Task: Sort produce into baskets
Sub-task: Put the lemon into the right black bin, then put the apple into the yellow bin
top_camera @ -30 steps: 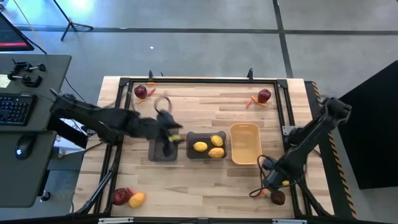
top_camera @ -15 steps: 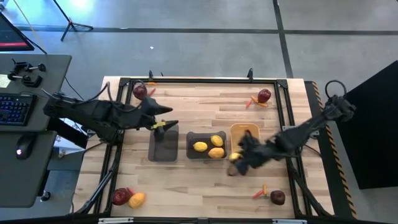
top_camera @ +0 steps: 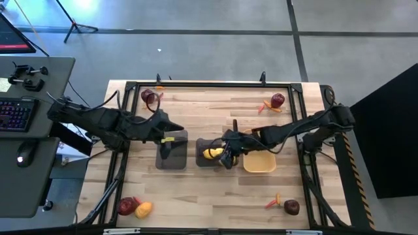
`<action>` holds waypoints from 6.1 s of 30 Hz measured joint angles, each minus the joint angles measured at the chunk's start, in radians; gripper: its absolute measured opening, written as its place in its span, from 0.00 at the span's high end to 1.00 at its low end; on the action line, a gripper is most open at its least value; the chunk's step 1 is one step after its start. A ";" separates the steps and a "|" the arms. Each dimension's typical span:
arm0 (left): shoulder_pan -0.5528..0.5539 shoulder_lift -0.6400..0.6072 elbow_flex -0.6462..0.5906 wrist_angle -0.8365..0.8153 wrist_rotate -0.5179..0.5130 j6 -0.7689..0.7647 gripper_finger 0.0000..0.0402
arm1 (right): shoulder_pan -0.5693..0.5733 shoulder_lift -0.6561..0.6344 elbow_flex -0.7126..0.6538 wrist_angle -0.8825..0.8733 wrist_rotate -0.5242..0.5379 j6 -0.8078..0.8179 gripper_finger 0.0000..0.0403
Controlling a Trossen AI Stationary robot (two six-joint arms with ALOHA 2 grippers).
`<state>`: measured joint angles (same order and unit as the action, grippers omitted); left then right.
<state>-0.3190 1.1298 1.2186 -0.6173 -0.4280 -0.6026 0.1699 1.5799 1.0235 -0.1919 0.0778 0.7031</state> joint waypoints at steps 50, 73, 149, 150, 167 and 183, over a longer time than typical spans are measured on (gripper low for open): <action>-0.431 0.371 -0.001 -0.569 0.597 -0.808 0.29 | 0.339 -0.091 0.000 -0.478 0.148 0.126 0.11; -0.536 0.683 -0.005 -0.330 0.778 -0.835 0.29 | 0.314 -0.091 0.000 -0.402 0.182 0.081 0.11; 0.182 0.537 -0.036 0.333 0.264 0.011 0.29 | 0.314 -0.424 0.000 -0.531 0.383 0.179 0.11; 0.187 0.532 -0.035 0.330 0.274 0.020 0.29 | 0.314 -0.424 0.000 -0.531 0.383 0.171 0.11; 0.126 0.335 -0.035 0.242 0.304 0.084 0.28 | 0.526 -0.325 0.001 -0.799 -0.318 0.841 0.11; 0.178 0.200 -0.035 0.213 0.056 0.135 0.28 | 0.730 -0.154 0.001 -0.751 -0.298 1.063 0.11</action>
<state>-0.1413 1.3300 1.1839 -0.4039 -0.3720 -0.4671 0.8997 1.4263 1.0241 -0.9427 -0.2204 1.7663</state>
